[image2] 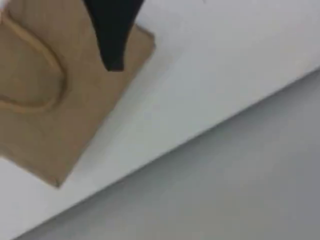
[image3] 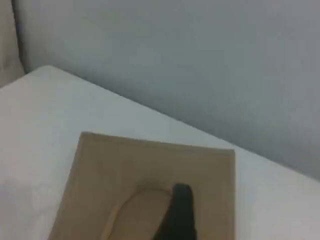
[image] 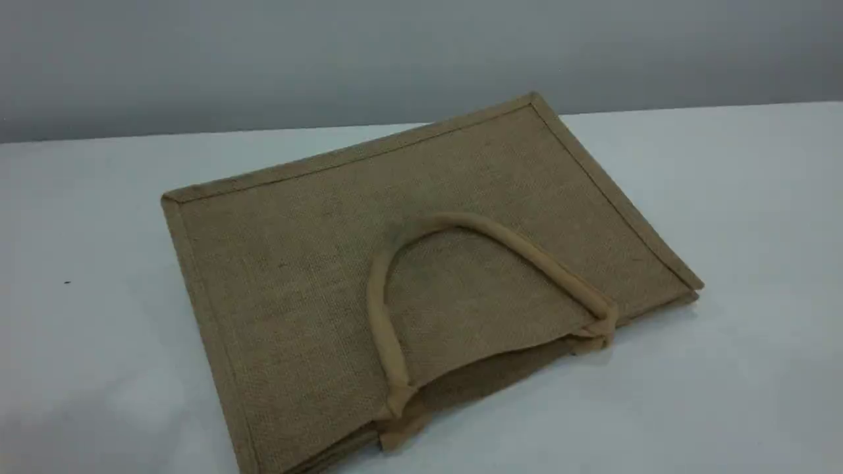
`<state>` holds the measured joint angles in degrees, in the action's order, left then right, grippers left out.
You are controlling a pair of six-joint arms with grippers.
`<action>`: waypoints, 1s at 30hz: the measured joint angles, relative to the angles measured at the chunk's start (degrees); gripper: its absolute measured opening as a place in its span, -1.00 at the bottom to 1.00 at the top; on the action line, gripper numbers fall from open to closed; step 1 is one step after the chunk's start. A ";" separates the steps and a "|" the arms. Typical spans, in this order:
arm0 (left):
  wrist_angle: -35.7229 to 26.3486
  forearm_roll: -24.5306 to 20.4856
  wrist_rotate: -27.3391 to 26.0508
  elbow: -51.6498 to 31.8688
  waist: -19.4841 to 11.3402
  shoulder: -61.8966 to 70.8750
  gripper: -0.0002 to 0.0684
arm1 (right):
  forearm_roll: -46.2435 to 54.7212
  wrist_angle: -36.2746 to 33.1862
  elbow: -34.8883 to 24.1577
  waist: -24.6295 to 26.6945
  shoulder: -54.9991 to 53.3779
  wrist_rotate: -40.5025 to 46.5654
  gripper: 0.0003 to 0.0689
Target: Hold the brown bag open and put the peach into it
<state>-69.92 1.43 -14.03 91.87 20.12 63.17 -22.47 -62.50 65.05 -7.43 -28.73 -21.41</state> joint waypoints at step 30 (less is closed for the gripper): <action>0.49 0.76 6.08 -55.35 0.00 -58.81 0.43 | 4.34 -7.01 -21.59 0.00 23.76 3.46 0.70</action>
<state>-69.42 2.18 -7.96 36.53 20.12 4.37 -18.13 -69.51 43.46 -7.43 -4.96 -17.96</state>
